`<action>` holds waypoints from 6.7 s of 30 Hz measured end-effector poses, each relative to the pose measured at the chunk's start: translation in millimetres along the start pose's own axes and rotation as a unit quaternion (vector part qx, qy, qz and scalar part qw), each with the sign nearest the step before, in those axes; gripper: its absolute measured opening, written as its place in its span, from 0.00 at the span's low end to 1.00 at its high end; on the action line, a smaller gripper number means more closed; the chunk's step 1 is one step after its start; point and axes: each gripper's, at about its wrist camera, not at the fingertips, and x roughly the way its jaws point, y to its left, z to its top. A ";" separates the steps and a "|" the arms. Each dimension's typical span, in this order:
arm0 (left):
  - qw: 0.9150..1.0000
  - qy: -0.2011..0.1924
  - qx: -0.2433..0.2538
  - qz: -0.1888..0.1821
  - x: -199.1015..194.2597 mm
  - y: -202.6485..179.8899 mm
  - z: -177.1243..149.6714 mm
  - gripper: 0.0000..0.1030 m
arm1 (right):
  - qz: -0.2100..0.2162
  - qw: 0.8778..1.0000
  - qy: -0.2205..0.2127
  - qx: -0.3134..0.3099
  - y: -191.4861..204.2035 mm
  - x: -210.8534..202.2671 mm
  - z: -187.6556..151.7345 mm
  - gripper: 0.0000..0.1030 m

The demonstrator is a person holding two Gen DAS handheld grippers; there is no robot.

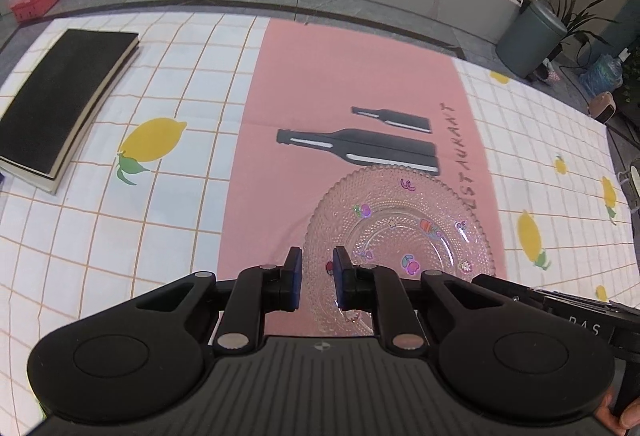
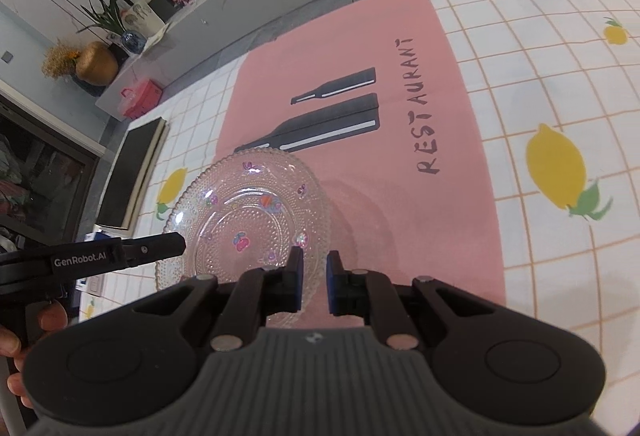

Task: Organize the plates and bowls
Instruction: 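Close both grippers on the glass plate rim and lift it, then carry the glass plate with both grippers and lower it onto the stacked plates, then open both grippers and lift them off the plate stack, then reach both grippers to the steel bowl stack rim and close them, then lift the nested bowls with both grippers and lower them onto the plate stack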

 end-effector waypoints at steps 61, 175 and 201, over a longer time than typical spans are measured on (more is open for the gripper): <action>0.999 0.011 -0.034 -0.013 -16.0 -100.8 -190.7 0.14 | -0.096 0.995 -0.017 -0.001 -89.5 -105.7 -143.3 0.08; 0.977 -0.064 -0.204 -0.023 -73.3 71.4 -187.1 0.56 | -0.022 0.997 0.064 -0.026 76.4 -15.8 -141.6 0.63; 0.977 -0.024 -0.214 -0.012 -50.7 65.5 -173.8 0.46 | -0.001 0.995 0.095 -0.009 73.8 12.7 -135.3 0.45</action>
